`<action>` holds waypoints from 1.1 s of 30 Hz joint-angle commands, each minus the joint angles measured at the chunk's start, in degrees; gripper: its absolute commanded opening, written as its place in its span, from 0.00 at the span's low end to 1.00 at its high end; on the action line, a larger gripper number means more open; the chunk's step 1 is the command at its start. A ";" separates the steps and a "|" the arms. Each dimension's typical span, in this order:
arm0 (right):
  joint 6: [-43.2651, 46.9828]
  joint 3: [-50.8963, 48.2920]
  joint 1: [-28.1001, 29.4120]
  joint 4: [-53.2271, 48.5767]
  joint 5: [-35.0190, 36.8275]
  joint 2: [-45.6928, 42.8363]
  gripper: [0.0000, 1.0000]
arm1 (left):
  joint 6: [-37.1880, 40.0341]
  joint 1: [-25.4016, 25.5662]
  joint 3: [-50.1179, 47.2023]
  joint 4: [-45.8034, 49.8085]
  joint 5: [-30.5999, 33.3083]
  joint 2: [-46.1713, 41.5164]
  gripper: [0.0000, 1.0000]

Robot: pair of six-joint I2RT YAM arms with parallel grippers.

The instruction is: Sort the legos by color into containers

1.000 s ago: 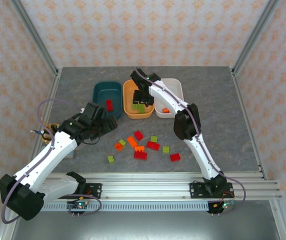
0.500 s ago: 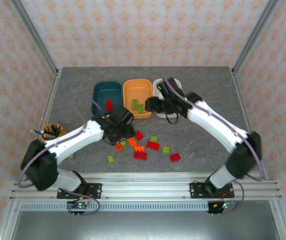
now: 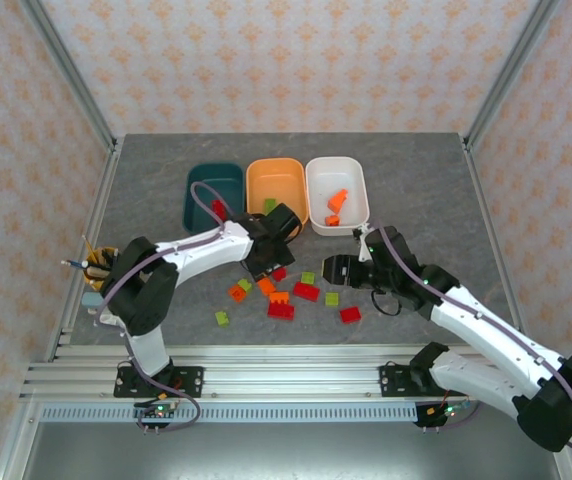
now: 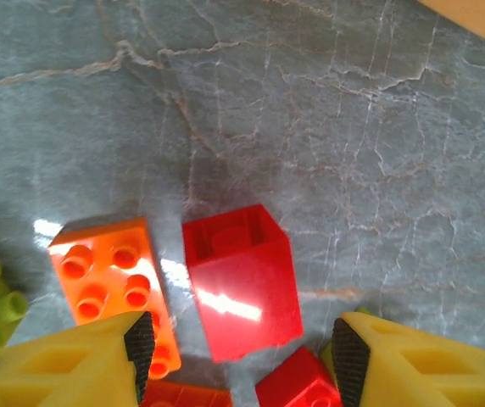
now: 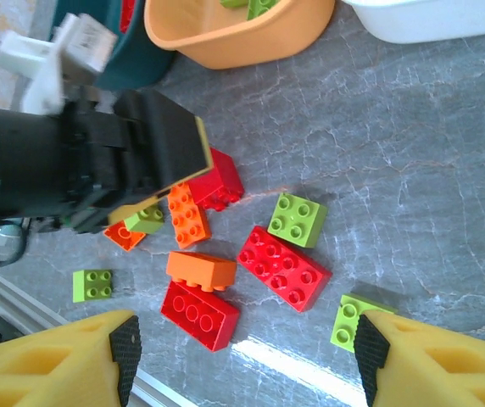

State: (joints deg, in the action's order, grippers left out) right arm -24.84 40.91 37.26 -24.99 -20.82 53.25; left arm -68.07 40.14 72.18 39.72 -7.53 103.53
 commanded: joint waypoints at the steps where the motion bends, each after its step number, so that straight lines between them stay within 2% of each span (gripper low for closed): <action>1: -1.09 -1.09 0.19 1.09 1.38 -0.53 0.69 | -1.88 0.38 2.67 0.66 2.07 2.08 0.57; 12: -0.18 0.37 0.19 -0.04 1.77 2.79 0.69 | -1.82 0.20 3.88 -0.17 1.38 6.34 0.42; 16: 0.60 1.63 0.19 -0.58 1.31 4.90 0.69 | -0.60 0.20 5.31 0.47 1.42 7.93 0.30; 19: 1.31 2.61 0.19 -0.39 0.97 5.25 0.69 | 0.77 0.13 6.74 3.12 3.98 6.38 0.26; 23: 3.87 3.82 0.19 1.32 0.82 5.47 0.69 | 7.63 -1.06 11.83 10.31 11.45 -0.58 0.27; 26: 5.50 5.22 0.19 4.02 0.44 6.93 0.69 | 13.27 -5.87 13.33 14.42 12.19 -4.54 0.27; 29: 6.06 8.53 0.19 7.41 -1.57 9.69 0.69 | 20.01 -13.71 13.63 16.20 9.78 -6.31 0.27; 33: 5.26 13.41 0.53 12.93 -3.38 13.34 0.70 | 27.77 -22.82 18.31 20.35 7.51 -3.42 0.27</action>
State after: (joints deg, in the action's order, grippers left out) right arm -20.40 50.37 37.30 -19.22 -22.35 65.21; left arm -48.84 21.06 88.60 52.97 -0.78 97.71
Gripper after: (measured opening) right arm 0.701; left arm 0.326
